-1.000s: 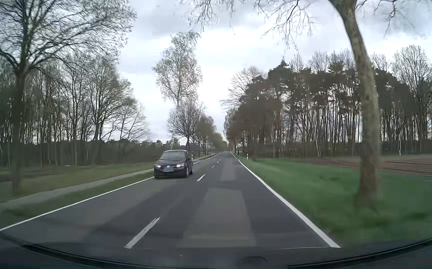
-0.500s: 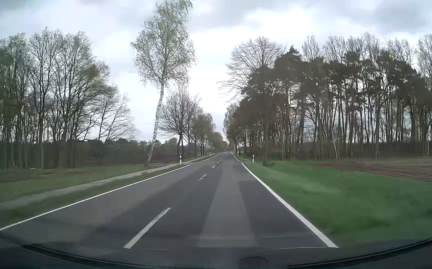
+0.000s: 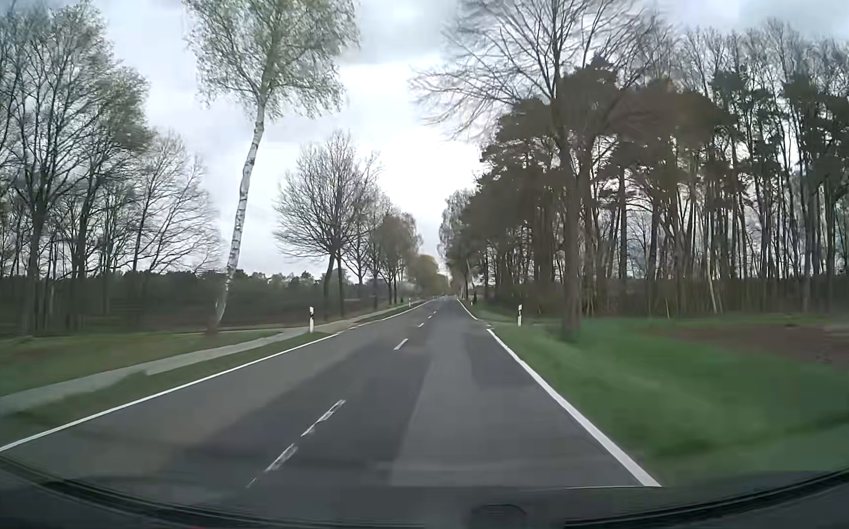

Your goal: Follow the waypoints while adhering to traffic rules and regulations

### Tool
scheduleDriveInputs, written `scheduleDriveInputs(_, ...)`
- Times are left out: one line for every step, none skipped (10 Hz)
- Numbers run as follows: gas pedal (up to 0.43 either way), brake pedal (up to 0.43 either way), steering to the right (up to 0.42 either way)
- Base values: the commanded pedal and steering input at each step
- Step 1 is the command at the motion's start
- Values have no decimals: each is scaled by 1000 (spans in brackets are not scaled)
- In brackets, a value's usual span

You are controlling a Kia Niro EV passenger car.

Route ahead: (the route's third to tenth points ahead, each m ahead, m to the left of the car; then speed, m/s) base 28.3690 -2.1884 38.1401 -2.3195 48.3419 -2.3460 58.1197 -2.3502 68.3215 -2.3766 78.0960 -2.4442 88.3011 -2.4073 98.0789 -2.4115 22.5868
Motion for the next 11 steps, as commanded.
scheduleDriveInputs(260, 0, -1)
scheduleDriveInputs(260, 0, -1)
scheduleDriveInputs(260, 0, -1)
scheduleDriveInputs(260, 0, -1)
scheduleDriveInputs(260, 0, -1)
scheduleDriveInputs(260, 0, -2)
scheduleDriveInputs(260, 0, -3)
scheduleDriveInputs(260, 0, -3)
scheduleDriveInputs(260, 0, -3)
scheduleDriveInputs(260, 0, -3)
scheduleDriveInputs(260, 0, -2)
